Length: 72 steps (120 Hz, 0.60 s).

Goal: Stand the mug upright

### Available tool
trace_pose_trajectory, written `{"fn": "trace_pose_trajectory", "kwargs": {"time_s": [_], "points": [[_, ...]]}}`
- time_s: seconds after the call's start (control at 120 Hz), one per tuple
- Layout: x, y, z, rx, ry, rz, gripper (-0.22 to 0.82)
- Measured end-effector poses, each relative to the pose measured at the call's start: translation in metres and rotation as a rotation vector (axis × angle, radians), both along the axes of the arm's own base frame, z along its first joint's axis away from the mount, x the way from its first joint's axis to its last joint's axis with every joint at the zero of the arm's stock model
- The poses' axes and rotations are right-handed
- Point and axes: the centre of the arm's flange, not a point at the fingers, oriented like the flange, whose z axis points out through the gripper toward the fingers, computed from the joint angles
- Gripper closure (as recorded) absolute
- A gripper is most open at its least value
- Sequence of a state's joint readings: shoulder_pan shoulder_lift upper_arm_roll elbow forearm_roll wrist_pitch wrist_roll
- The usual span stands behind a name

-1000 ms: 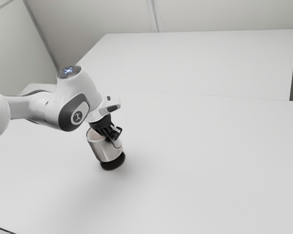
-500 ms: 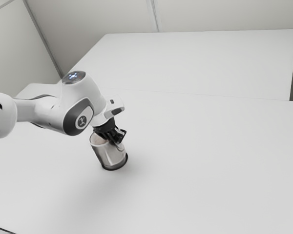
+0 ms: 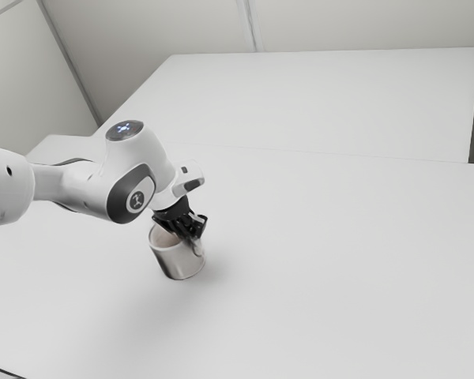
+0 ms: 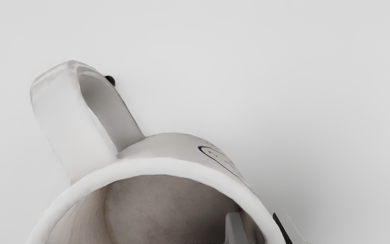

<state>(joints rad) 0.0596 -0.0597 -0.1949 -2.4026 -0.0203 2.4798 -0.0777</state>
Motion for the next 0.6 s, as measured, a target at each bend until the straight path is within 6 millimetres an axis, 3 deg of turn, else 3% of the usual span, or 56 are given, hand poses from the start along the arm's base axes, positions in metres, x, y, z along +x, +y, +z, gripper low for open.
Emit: {"fn": "trace_pose_trajectory", "kwargs": {"time_s": [0.158,0.358,0.6], "points": [[-0.001,-0.004,0.003,-0.007,-0.004,-0.004,0.51],[-0.002,-0.011,0.017,-0.015,-0.021,-0.009,0.22],[0.004,-0.012,0.041,-0.040,0.003,0.017,0.09]]}}
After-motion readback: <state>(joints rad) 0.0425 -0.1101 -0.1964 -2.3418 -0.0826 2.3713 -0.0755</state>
